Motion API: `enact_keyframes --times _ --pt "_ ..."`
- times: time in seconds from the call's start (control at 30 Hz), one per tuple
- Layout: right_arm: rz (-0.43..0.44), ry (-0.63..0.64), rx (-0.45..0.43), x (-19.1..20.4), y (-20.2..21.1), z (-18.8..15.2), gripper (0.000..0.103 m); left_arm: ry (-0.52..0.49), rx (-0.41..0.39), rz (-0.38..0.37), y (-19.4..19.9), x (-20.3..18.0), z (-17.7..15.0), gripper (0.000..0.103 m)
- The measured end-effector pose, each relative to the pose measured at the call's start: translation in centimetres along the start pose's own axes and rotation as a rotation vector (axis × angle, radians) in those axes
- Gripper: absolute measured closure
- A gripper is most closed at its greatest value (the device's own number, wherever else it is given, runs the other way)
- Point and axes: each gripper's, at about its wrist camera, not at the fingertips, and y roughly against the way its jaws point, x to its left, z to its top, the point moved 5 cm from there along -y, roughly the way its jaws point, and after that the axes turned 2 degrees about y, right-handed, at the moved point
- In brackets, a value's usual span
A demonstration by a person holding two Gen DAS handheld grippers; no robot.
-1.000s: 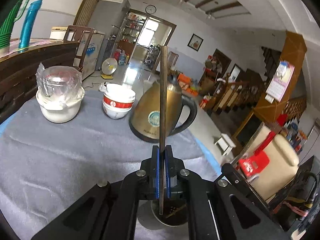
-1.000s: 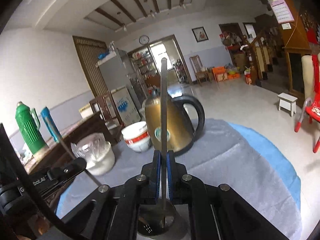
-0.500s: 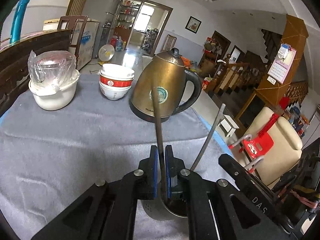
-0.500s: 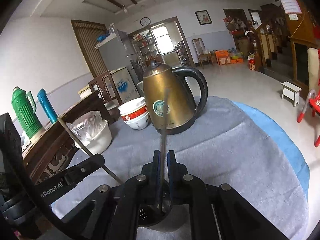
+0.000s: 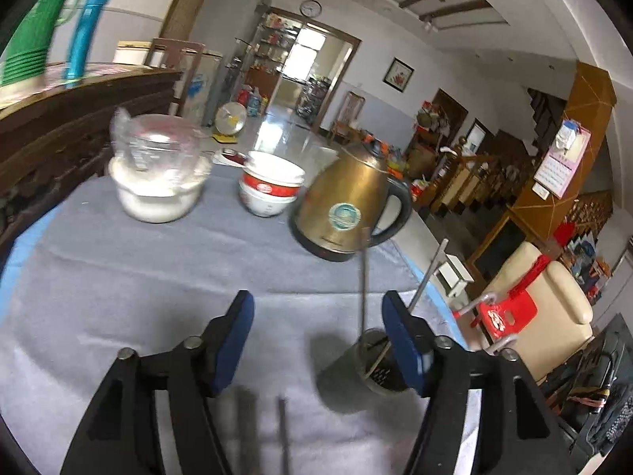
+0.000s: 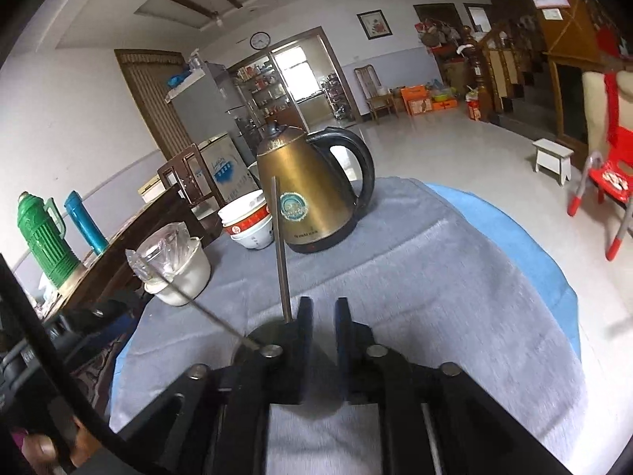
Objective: Organize utensils
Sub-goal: 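Open both tools to drop the chopsticks into the cup, then move back to the chopsticks and close the right tool on one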
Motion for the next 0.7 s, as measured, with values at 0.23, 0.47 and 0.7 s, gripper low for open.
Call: enact_keyframes --times 0.23,0.47,0.7 --pt "0.035 -0.022 0.131 -0.5 1.8 -6.4 0.027 0.013 0.067 0.185 3.9 7.7 -5.6 0.027" --pt "0.137 -0.016 0.411 1.4 -0.1 -13.6 0.028 0.142 0.292 0.324 4.2 14.7 -12.4 0.027" --pt "0.151 0.073 0.539 4.8 -1.9 -16.6 0.046 0.158 0.347 0.313 4.8 14.9 -14.2 0.027"
